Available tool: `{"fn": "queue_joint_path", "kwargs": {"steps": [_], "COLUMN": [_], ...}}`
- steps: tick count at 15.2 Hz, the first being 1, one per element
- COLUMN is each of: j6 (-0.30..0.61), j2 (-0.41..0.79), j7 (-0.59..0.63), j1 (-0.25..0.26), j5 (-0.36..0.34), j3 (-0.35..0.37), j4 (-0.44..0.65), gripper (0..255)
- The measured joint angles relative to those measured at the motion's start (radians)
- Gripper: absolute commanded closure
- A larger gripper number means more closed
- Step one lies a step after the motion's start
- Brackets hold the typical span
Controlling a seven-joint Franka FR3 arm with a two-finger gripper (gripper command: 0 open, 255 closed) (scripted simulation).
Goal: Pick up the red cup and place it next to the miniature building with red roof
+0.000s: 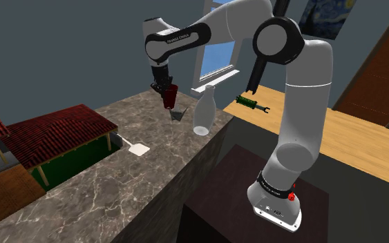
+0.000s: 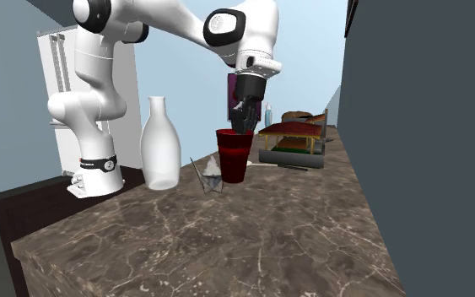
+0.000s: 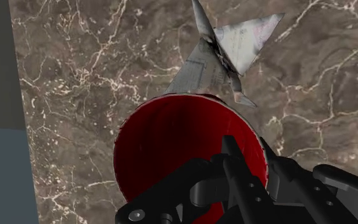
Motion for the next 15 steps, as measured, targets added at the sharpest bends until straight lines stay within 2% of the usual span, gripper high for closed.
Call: {"fn": "queue_joint_path", "kwargs": {"steps": [15], "j6": [-0.187], "j2": [-0.03], "j7": [-0.035], "j1": [0.003], "j5": [0.012], "j3": [0.002], "j4": [0.16], "gripper": [255]}}
